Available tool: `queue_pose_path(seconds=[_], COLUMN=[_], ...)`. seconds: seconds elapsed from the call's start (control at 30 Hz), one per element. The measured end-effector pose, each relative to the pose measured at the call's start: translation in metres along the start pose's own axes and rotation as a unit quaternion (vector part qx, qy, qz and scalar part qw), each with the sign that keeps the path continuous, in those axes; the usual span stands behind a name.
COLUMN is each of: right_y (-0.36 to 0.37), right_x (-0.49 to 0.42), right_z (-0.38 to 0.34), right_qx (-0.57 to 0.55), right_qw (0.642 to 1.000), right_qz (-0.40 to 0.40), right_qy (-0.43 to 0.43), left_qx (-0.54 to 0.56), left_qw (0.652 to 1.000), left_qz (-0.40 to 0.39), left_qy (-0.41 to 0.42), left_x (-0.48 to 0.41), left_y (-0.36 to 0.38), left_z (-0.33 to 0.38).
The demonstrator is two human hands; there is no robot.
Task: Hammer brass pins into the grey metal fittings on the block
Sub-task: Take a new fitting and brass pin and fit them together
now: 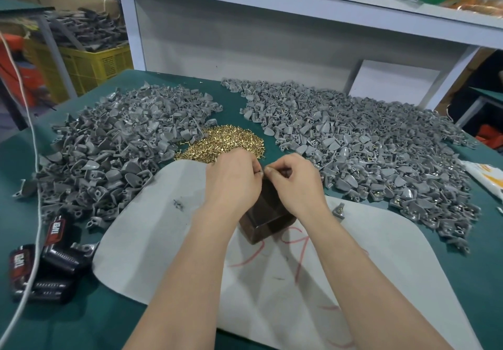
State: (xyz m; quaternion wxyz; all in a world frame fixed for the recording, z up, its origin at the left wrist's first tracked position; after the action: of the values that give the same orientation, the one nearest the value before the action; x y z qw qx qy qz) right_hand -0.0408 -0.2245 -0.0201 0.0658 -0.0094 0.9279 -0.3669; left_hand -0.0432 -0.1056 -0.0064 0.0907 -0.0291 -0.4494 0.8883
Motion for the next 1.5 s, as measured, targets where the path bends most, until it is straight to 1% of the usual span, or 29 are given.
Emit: queue_pose_path(seconds=[0.1, 0.2, 0.33, 0.43, 0.5, 0.57, 0.6, 0.67, 0.77, 0.83, 0.9, 1.13, 1.4, 1.5], right_y=[-0.002, -0.003, -0.003, -0.008, -0.015, -0.023, -0.027, -0.027, -0.017, -0.012, -0.009, -0.005, -0.002, 0.000], right_x=[-0.003, -0.004, -0.002, -0.004, -0.005, -0.004, -0.004, -0.003, -0.003, -0.003, -0.004, -0.004, 0.001, 0.003], right_z=[-0.002, -0.003, -0.002, 0.001, 0.004, 0.007, 0.008, 0.007, -0.001, -0.005, -0.007, -0.006, -0.010, -0.014], right_qx=[0.025, 0.030, 0.049, 0.059, 0.030, -0.038, -0.044, -0.019, 0.043, 0.097, 0.125, 0.099, 0.085, 0.099], right_qw=[0.999, 0.998, 0.998, 0.997, 0.998, 0.999, 0.999, 1.000, 0.998, 0.994, 0.991, 0.994, 0.996, 0.995], right_qz=[-0.026, -0.029, -0.022, -0.051, -0.064, -0.036, -0.018, -0.012, -0.049, -0.052, -0.049, -0.031, -0.009, -0.005], right_qy=[0.029, 0.042, 0.031, 0.011, -0.002, 0.003, 0.004, -0.004, -0.017, -0.014, -0.002, 0.016, 0.011, 0.009], left_qx=[-0.001, -0.004, -0.007, -0.009, -0.010, -0.006, -0.005, -0.005, -0.011, -0.009, -0.004, 0.001, -0.002, -0.009], left_qw=[1.000, 1.000, 1.000, 1.000, 1.000, 1.000, 1.000, 1.000, 1.000, 1.000, 1.000, 1.000, 1.000, 1.000], left_qz=[-0.002, -0.003, -0.004, 0.001, 0.001, 0.001, 0.001, 0.002, 0.004, 0.004, 0.002, 0.000, 0.006, 0.012], left_qy=[-0.003, -0.005, -0.003, 0.002, 0.004, 0.004, 0.003, 0.002, 0.003, 0.005, 0.003, 0.004, 0.005, 0.007], left_x=[0.001, 0.001, 0.002, 0.002, 0.001, 0.000, 0.000, 0.000, 0.000, 0.000, 0.000, 0.000, 0.000, 0.000], left_y=[-0.001, -0.001, -0.002, -0.002, -0.001, -0.001, 0.000, 0.000, 0.000, 0.000, -0.001, 0.000, 0.000, 0.000], left_z=[0.002, 0.002, 0.002, 0.002, 0.001, 0.000, 0.000, 0.000, -0.001, -0.001, 0.000, 0.000, 0.000, 0.000])
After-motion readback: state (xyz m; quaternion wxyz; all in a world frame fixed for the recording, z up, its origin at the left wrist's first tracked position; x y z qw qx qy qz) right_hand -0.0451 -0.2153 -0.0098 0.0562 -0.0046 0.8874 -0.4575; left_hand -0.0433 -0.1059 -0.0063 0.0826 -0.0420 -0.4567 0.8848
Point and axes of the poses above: each hand's wrist, its own x-axis away from the middle knuckle, its own y-axis out of the palm, z = x × y, the point moved 2 cm from there along -x, towards the middle knuckle, and after that the axes turned 15 degrees about -z, right-handed, at the moved point
